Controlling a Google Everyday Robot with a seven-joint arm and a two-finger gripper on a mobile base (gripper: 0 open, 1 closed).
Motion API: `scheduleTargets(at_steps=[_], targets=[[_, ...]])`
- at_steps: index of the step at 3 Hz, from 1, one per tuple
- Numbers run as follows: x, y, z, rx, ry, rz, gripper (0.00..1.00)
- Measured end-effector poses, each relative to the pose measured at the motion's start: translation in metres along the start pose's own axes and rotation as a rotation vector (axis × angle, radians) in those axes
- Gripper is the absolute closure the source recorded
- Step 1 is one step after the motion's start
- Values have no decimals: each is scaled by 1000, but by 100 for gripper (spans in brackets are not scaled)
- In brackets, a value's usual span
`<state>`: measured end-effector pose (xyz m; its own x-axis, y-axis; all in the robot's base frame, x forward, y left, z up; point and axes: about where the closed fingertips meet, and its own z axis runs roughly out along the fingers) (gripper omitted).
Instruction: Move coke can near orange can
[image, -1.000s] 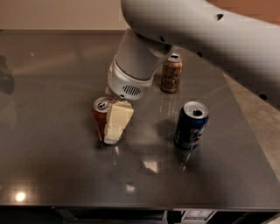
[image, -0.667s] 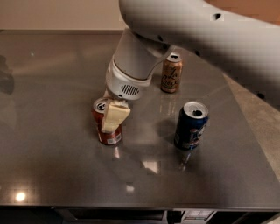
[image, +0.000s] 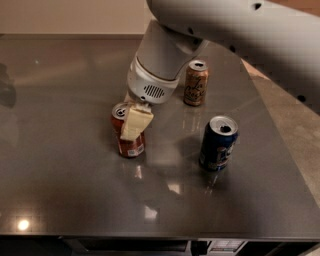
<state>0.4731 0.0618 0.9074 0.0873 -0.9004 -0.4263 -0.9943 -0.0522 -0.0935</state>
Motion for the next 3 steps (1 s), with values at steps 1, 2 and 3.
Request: scheduleTargets(at_steps=[1, 2, 3], targets=[[23, -29, -12, 34, 42, 106, 100], [53, -53, -27, 86, 91, 246, 100], [85, -75, -47, 171, 109, 411, 100]])
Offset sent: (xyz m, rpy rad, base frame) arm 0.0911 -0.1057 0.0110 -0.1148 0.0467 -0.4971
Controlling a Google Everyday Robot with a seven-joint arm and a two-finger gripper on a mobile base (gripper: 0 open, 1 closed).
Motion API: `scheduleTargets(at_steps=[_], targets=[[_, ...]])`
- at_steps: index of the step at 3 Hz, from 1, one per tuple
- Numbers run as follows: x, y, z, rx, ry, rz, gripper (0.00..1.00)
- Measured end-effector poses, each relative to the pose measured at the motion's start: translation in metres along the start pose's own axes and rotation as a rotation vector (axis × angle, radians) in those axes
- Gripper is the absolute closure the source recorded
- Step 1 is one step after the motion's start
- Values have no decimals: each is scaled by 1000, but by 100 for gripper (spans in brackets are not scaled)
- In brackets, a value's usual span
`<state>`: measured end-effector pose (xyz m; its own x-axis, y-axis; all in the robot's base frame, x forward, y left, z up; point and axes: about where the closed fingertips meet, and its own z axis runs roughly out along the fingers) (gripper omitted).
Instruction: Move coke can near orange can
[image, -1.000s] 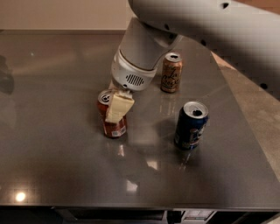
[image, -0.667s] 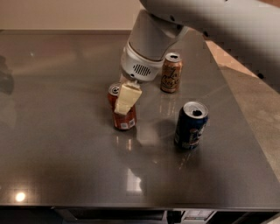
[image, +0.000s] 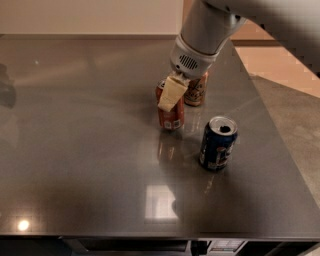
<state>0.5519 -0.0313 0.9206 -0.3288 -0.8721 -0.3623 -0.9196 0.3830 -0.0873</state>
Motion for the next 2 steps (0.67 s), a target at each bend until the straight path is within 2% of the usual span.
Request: scheduleTargets(at_steps=[1, 2], targets=[[18, -32, -14, 70, -20, 130, 100], [32, -54, -24, 119, -33, 212, 100]])
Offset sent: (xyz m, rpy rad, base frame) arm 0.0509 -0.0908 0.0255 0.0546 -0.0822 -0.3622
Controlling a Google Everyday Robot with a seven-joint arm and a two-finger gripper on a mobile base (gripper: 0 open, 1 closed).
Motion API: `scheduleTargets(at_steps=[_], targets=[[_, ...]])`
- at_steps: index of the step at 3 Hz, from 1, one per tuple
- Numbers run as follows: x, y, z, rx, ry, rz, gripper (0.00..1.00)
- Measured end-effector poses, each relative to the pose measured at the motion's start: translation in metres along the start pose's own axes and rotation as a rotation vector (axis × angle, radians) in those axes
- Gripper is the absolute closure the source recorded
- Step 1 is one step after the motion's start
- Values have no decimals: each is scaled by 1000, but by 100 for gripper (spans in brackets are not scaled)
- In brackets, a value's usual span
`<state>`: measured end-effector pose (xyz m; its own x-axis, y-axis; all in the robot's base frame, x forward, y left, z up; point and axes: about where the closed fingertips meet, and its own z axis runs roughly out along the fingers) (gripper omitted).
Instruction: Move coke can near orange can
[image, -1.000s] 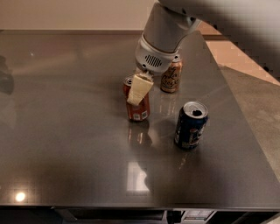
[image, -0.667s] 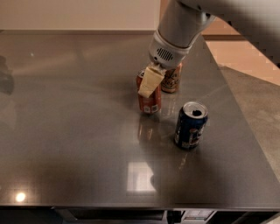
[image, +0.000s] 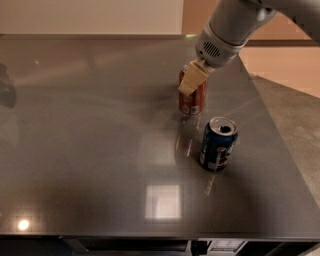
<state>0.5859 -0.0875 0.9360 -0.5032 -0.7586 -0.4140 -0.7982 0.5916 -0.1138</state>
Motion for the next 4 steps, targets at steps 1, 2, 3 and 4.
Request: scheduleTargets(at_steps=[1, 2, 3, 4], targets=[[10, -17, -5, 32, 0, 61, 100], [21, -27, -7, 52, 8, 105, 100], [32, -33, -7, 56, -20, 130, 100], [38, -37, -3, 46, -66, 136, 100]])
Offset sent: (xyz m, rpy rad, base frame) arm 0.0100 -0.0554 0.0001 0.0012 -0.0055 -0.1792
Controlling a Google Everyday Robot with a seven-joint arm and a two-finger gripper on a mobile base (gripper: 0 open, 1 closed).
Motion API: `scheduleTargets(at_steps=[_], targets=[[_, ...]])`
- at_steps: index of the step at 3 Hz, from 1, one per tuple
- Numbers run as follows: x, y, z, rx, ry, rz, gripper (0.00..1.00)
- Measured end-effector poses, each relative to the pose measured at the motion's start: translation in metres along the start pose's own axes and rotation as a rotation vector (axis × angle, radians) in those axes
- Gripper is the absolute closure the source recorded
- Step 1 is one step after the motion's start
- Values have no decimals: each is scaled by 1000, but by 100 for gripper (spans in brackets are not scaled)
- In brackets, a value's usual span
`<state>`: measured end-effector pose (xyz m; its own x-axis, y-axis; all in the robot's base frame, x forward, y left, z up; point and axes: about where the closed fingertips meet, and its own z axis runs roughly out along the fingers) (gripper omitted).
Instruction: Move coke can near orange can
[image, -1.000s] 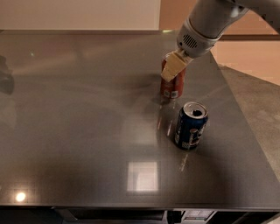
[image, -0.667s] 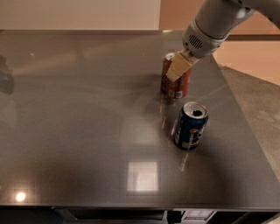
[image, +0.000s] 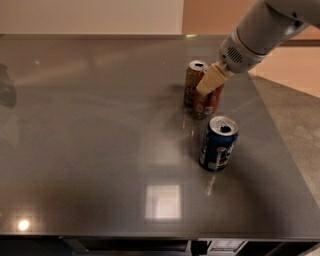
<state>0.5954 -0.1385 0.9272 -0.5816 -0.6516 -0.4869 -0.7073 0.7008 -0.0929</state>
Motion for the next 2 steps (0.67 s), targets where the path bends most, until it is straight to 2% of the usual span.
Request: scheduleTargets(at_steps=[1, 2], targets=[[4, -2, 9, -13, -16, -5, 83], [7, -5, 18, -19, -4, -15, 59]])
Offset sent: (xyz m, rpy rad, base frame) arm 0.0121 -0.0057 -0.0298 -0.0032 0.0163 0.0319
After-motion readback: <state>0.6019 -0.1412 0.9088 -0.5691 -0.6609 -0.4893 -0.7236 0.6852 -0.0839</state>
